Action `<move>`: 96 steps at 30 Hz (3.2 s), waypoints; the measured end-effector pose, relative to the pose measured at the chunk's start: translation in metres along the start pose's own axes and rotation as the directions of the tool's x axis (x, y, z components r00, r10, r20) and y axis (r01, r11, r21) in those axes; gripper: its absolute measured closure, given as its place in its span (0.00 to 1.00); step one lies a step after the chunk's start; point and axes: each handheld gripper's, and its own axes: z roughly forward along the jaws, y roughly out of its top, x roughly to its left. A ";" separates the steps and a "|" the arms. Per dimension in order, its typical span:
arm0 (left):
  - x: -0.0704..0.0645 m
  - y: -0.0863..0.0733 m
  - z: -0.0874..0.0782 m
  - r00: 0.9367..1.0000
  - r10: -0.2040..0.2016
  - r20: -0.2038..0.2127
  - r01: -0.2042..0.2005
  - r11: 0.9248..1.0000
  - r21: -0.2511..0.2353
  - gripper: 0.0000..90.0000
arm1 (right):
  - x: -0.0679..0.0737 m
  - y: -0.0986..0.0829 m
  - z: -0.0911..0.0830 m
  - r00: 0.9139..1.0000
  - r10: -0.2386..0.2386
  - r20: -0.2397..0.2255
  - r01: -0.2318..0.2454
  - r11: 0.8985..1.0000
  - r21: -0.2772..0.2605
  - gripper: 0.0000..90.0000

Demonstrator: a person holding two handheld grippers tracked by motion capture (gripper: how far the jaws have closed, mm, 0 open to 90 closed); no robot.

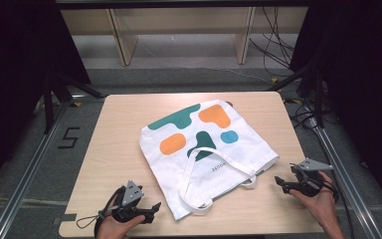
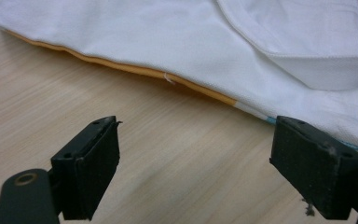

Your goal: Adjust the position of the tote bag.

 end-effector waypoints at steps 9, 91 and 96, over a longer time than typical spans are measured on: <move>-0.001 0.000 0.002 1.000 0.019 -0.011 -0.019 1.000 0.015 0.16 | -0.011 0.003 0.004 1.000 0.000 0.030 0.000 1.000 -0.004 0.29; -0.051 0.012 0.023 0.981 0.191 -0.019 -0.188 0.977 0.097 0.19 | 0.013 0.075 0.015 0.987 -0.121 -0.103 0.112 0.990 -0.090 0.90; -0.049 0.017 0.022 0.979 0.203 -0.014 -0.202 0.977 0.075 0.31 | 0.013 0.075 0.014 0.987 -0.119 -0.108 0.110 0.990 -0.092 0.89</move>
